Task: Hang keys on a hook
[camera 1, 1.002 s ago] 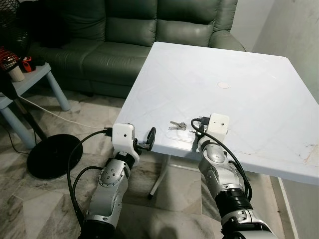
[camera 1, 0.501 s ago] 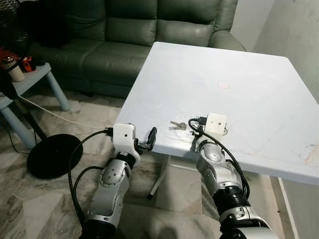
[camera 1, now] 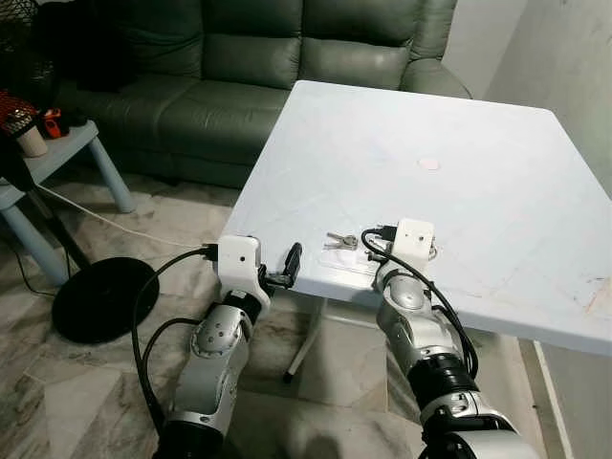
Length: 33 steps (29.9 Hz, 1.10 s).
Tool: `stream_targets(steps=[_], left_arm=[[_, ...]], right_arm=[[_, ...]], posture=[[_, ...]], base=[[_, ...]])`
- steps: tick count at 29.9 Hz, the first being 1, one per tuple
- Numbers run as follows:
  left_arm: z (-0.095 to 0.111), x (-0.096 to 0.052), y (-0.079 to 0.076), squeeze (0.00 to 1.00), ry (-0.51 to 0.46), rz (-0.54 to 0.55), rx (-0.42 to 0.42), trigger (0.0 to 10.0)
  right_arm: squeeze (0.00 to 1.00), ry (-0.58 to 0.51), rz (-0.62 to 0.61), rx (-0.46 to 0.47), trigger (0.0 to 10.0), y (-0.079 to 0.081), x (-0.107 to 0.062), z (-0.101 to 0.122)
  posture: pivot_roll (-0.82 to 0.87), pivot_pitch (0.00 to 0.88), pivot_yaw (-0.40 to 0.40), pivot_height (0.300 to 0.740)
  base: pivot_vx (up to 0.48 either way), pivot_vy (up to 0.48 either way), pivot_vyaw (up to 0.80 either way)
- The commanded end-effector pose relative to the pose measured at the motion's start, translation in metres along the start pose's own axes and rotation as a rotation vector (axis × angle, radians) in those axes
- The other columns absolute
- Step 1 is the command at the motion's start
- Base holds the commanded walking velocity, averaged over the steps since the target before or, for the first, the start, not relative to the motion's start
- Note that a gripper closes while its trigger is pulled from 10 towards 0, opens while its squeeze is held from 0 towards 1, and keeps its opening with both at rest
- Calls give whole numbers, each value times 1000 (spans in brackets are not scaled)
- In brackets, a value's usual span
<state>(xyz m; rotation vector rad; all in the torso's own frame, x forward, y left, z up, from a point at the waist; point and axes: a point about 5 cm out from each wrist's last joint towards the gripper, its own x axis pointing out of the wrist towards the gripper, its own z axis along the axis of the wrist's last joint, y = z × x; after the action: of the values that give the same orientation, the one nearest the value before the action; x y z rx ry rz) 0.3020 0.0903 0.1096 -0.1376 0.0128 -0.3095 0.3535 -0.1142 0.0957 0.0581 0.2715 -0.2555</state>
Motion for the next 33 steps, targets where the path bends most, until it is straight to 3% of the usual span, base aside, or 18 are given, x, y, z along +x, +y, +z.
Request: stream_targets(steps=[1, 21, 25, 26, 27, 28, 29, 30, 33], left_arm=[[3, -1, -2, 0, -9, -3, 8, 10000], [3, 0, -5, 0, -8, 0, 0, 10000], [3, 0, -4, 0, -9, 2, 0, 10000], [3, 0, -4, 0, -9, 2, 0, 10000], [3, 0, -4, 0, -10, 2, 0, 10000], [3, 0, -4, 0, -10, 2, 0, 10000], [3, 1, -4, 0, -10, 1, 1, 10000], [3, 1, -5, 0, -12, 0, 1, 10000], [4, 2, -7, 0, -16, -8, 3, 10000]], right_arm=[[0, -14, 2, 4, 0, 1, 1, 3], [0, -7, 9, 4, 0, -3, 1, -1], [0, -52, 40, 31, 0, -1, -1, 5], [0, -72, 46, 38, 1098, -1, -1, 7], [0, -113, 79, 70, 4667, 0, -3, 11], [0, -113, 79, 70, 4667, 0, -3, 11], [0, -159, 123, 99, 5804, 2, -6, 16], [0, -223, 224, 142, 9765, 6, -11, 25], [0, -371, 455, 206, 10000, 12, -25, 44]], posture=[[-7, 45, -37, 732], [-7, 53, -43, 732], [-6, 53, -43, 732], [-6, 51, -44, 732], [-6, 48, -45, 732], [-6, 48, -45, 732], [-6, 45, -45, 732], [-7, 40, -46, 732], [-8, 33, -49, 732]], base=[[0, 0, 0], [0, 0, 0], [0, 0, 0], [0, 0, 0], [0, 0, 0], [0, 0, 0], [0, 0, 0], [0, 0, 0], [0, 0, 0]])
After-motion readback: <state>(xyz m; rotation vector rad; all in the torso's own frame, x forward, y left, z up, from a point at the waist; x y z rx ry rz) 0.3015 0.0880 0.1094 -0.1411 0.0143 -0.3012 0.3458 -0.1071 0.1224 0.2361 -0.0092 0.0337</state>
